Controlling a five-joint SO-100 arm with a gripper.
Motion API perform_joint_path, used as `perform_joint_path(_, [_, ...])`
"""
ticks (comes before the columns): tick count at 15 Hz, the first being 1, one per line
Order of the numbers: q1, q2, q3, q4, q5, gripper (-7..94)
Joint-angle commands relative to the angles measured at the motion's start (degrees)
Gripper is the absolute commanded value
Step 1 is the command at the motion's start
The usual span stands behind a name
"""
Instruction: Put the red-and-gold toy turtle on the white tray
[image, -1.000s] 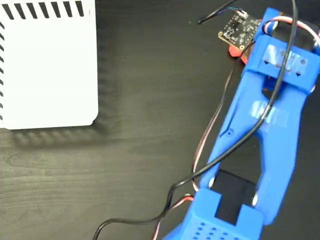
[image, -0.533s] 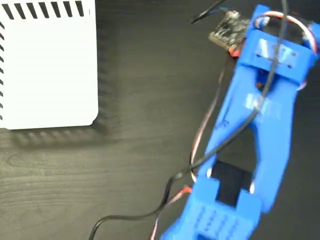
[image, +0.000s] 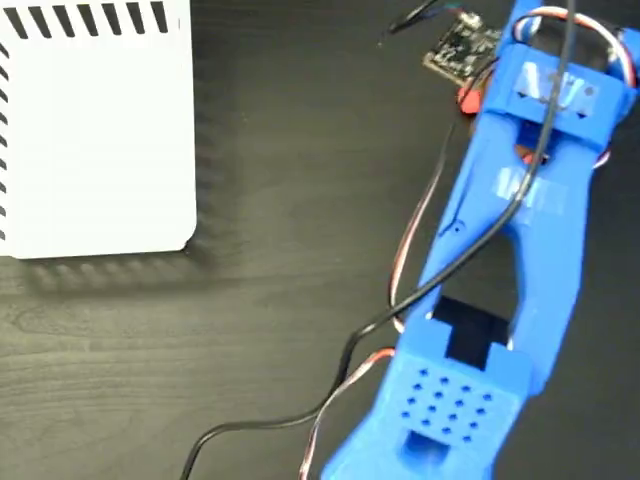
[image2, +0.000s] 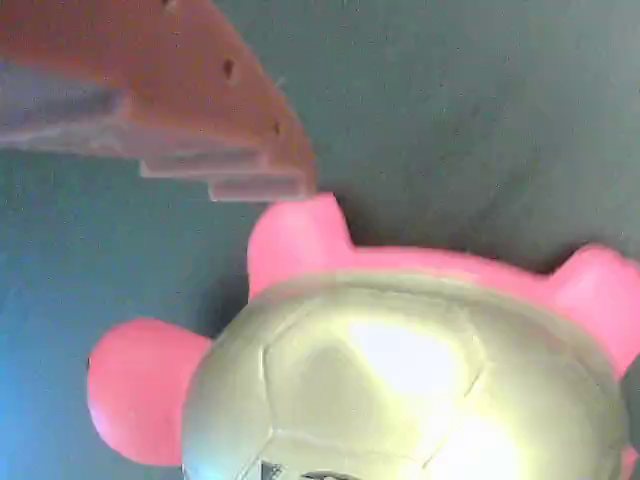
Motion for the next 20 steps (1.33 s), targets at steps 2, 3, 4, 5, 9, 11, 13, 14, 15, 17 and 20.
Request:
perform_joint_path(2, [0.0, -1.1, -6.8, 2.5, 2.5, 71])
perform_joint_path(3, [0.0, -2.8, -9.1, 3.3, 3.1, 71])
perform_joint_path(4, [0.3, -4.4, -11.0, 3.7, 3.3, 71])
perform_joint_path(5, [0.4, -5.8, -12.7, 4.1, 3.4, 71])
perform_joint_path(9, [0.9, -9.4, -17.1, 4.7, 3.6, 71])
perform_joint_path(11, [1.1, -11.3, -19.2, 4.9, 4.0, 71])
perform_joint_path(13, [1.0, -12.7, -19.4, 4.4, 4.6, 71])
perform_joint_path(14, [0.9, -13.3, -19.2, 4.0, 4.9, 71])
perform_joint_path(15, [0.7, -13.7, -19.1, 3.9, 5.2, 71])
perform_joint_path(17, [0.7, -14.9, -19.6, 3.8, 5.4, 71])
perform_joint_path(20, [0.9, -15.4, -20.5, 3.6, 5.7, 68])
